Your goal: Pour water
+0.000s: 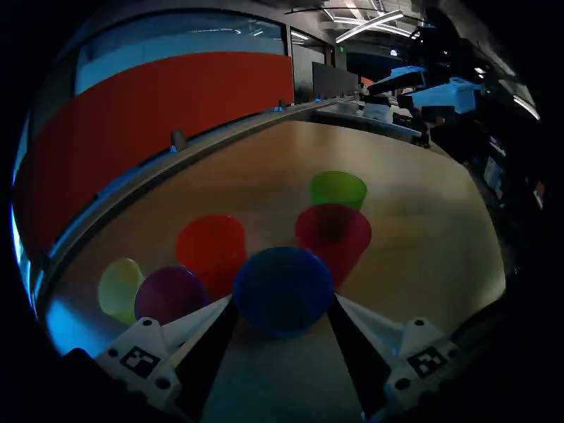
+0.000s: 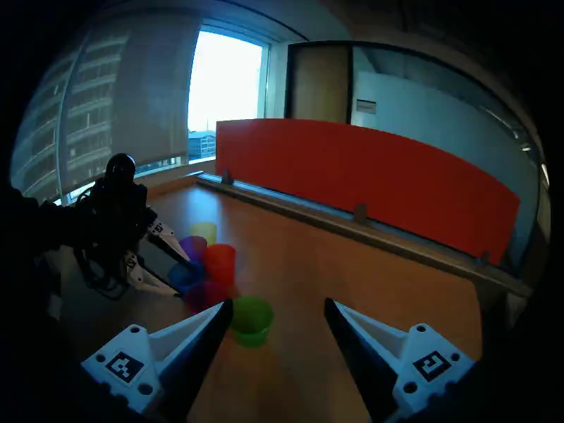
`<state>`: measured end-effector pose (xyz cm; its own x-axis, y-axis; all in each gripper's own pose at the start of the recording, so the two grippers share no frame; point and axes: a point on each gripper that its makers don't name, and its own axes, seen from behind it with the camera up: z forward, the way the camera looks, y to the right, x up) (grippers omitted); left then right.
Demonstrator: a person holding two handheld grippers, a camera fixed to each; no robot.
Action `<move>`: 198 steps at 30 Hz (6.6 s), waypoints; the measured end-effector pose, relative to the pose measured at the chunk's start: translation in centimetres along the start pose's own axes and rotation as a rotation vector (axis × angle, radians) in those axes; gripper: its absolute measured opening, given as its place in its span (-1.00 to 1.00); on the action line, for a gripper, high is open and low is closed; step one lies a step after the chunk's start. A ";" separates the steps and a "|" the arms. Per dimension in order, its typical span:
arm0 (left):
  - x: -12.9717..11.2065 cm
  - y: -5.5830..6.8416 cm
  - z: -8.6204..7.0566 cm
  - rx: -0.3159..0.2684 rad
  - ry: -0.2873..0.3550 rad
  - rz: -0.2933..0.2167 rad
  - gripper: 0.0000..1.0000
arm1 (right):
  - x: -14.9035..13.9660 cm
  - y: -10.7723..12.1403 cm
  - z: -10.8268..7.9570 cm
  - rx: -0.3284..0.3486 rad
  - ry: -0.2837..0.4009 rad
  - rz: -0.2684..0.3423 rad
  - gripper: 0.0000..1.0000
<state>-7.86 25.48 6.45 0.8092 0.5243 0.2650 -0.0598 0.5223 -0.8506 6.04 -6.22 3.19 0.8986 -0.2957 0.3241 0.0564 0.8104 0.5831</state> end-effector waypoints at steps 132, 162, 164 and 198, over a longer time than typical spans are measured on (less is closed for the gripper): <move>14.1 -2.5 -17.0 0.167 0.536 -0.105 0.69 | 1.2 -3.1 1.8 0.062 0.033 -0.024 1.00; 15.1 -3.2 -18.6 0.191 0.524 -0.075 0.69 | -5.0 -2.7 4.0 0.095 -0.139 -0.081 1.00; 15.1 -3.3 -18.6 0.190 0.523 -0.074 0.69 | -5.5 -2.6 4.2 0.096 -0.153 -0.076 1.00; 14.6 -4.0 -19.0 0.198 0.516 -0.067 0.69 | -10.7 -2.9 9.4 0.144 -0.253 -0.068 1.00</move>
<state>15.30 18.33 5.10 0.9934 0.1140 0.0164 -0.0668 0.6860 -0.7245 -7.81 -10.23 5.06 0.7566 -0.4781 0.4461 0.0337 0.7098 0.7036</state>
